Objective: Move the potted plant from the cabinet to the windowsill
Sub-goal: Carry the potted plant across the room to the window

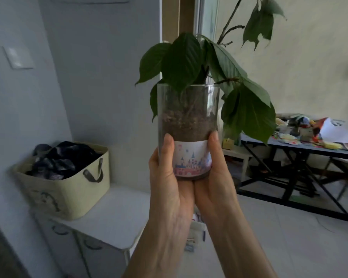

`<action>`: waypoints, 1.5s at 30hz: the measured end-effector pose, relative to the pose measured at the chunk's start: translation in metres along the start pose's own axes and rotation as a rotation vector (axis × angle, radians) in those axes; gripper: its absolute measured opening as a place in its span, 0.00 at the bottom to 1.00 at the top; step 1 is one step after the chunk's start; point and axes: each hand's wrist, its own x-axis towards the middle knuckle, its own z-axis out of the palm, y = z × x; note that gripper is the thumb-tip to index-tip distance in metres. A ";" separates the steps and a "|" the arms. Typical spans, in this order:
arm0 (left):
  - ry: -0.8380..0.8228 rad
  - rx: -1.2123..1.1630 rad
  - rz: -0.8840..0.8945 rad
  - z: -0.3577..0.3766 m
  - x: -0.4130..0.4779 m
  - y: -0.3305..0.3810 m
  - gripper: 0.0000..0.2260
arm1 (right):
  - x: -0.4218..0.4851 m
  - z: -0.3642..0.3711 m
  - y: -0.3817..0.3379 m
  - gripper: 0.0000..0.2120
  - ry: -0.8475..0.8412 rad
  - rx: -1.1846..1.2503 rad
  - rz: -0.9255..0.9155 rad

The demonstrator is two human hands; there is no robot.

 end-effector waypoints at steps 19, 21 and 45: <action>-0.180 0.011 -0.292 0.080 -0.078 -0.118 0.27 | -0.102 -0.049 -0.135 0.37 0.295 -0.032 -0.226; -0.196 0.009 -0.319 0.087 -0.090 -0.130 0.27 | -0.117 -0.053 -0.146 0.37 0.307 -0.029 -0.238; -0.344 0.000 -0.759 0.136 -0.171 -0.234 0.32 | -0.229 -0.105 -0.241 0.38 0.544 -0.090 -0.563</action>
